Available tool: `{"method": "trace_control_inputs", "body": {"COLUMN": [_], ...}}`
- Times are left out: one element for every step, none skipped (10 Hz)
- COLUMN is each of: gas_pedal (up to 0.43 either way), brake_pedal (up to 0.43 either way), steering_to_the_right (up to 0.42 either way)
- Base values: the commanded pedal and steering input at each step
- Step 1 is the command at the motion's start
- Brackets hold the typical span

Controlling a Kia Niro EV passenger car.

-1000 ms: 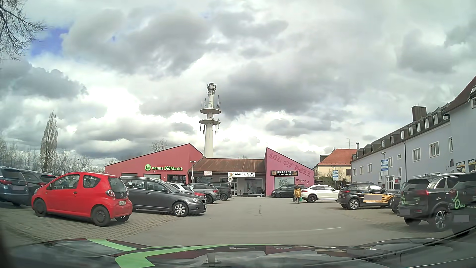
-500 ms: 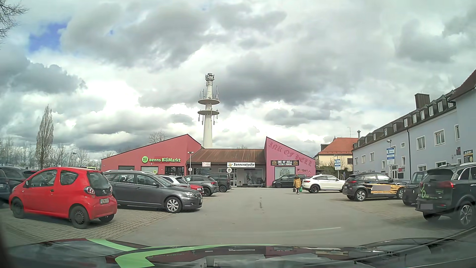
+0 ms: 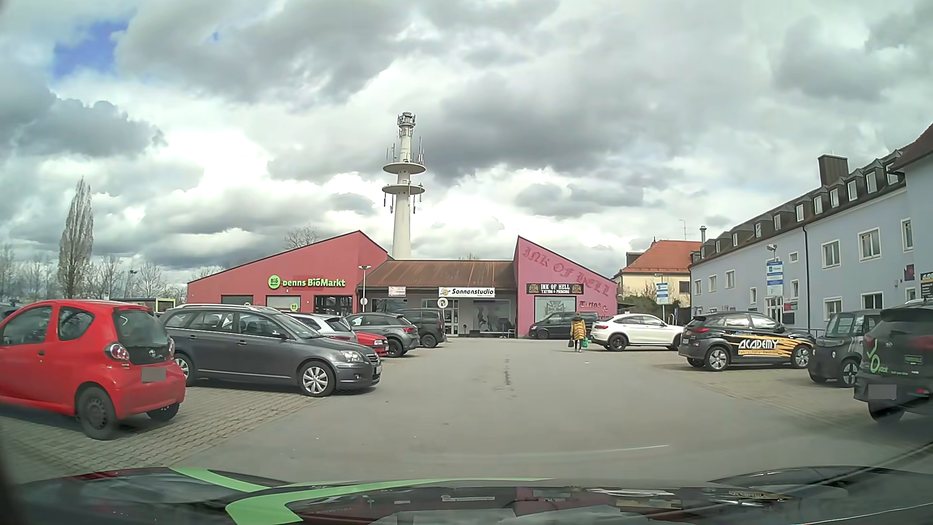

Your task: Follow the waypoints while adhering to traffic rules and regulations

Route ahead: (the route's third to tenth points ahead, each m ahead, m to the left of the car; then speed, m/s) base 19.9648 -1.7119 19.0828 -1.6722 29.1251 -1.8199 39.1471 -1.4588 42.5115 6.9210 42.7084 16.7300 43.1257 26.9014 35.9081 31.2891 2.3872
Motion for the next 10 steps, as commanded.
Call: {"method": "trace_control_inputs", "body": {"gas_pedal": [0.138,0.118,0.118,0.130,0.130,0.130,0.130,0.130,0.118,0.110], "brake_pedal": [0.000,0.000,0.000,0.000,0.000,0.000,0.000,0.000,0.000,0.000], "steering_to_the_right": [0.045,0.049,0.049,0.049,0.049,0.049,0.049,0.049,0.047,0.039]}}
